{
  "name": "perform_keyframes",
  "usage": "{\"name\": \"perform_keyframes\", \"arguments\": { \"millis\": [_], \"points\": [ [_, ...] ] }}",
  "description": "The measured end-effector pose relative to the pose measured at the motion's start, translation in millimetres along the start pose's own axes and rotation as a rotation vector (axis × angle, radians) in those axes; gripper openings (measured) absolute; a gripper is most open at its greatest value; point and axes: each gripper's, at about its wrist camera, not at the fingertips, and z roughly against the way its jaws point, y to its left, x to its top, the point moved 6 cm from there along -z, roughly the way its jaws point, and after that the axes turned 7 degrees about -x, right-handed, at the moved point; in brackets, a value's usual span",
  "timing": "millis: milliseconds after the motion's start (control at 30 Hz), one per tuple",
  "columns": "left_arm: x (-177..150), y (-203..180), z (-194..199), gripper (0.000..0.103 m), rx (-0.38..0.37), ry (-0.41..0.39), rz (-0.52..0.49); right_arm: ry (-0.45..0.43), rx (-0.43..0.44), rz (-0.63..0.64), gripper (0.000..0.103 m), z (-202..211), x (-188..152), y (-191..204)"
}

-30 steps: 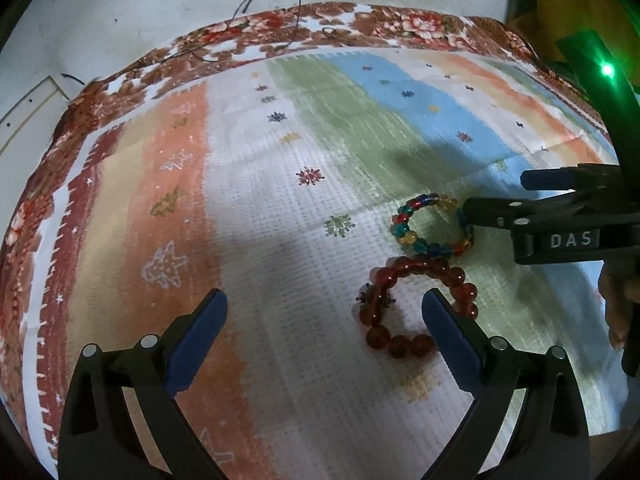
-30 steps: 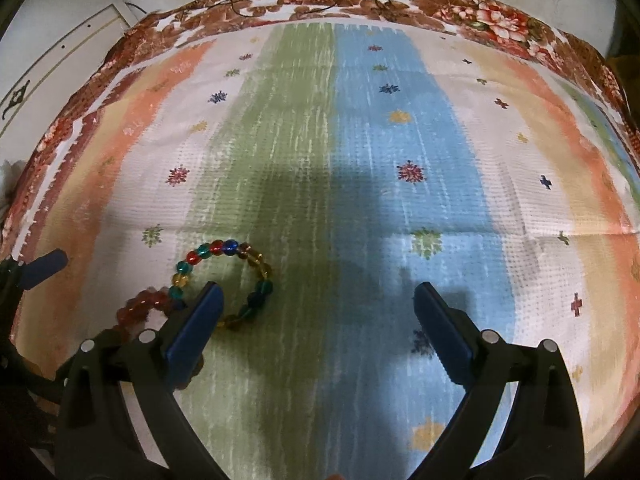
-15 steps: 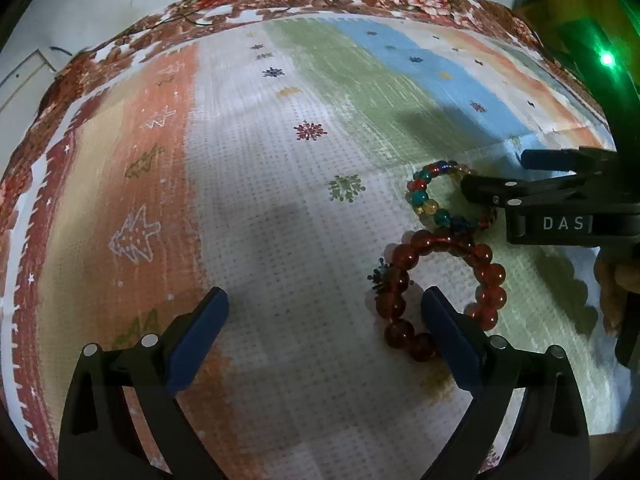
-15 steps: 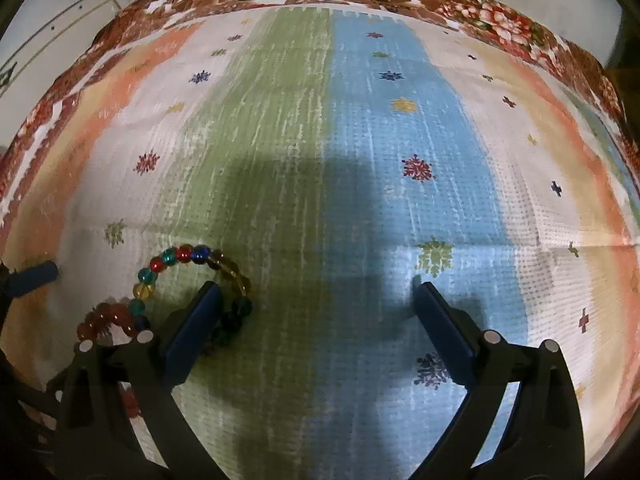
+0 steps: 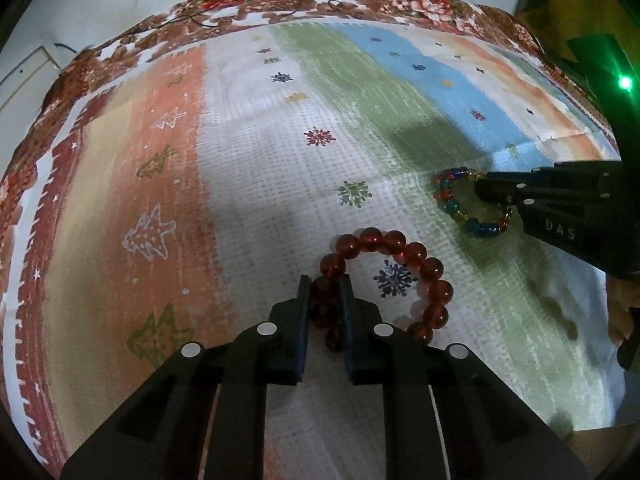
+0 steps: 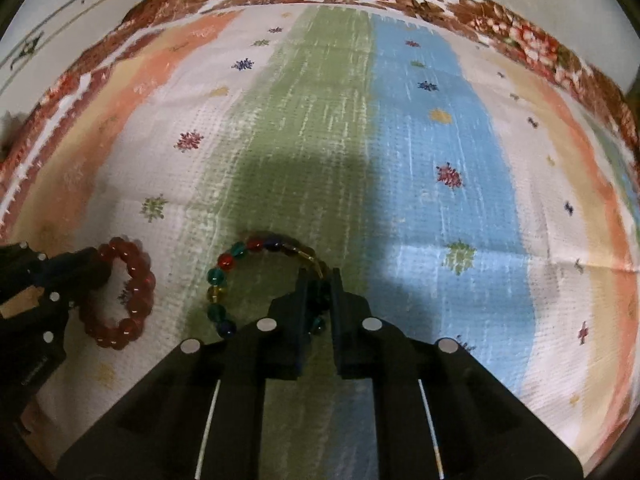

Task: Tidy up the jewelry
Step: 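Grasp the dark red bracelet with the left gripper while the right grasps the multicolour bracelet, then lift and carry both held bracelets over the tin box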

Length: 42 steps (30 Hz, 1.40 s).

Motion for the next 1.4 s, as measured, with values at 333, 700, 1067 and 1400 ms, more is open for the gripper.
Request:
{"name": "perform_keyframes", "arguments": {
  "millis": [333, 700, 1067, 1400],
  "points": [
    [-6, -10, 41, 0.013, -0.012, -0.065, 0.021, -0.058, 0.054, 0.01, 0.011, 41, -6, 8],
    [-15, -23, 80, 0.013, -0.01, -0.12, 0.023, -0.12, 0.082, 0.036, 0.011, 91, -23, 15],
    [-24, -29, 108, 0.013, -0.022, -0.154, 0.032, -0.169, 0.097, 0.069, 0.011, 127, -38, 22],
    [-26, -40, 136, 0.013, -0.04, -0.21, 0.023, -0.209, 0.143, 0.085, 0.011, 159, -49, 31]
  ]
}}
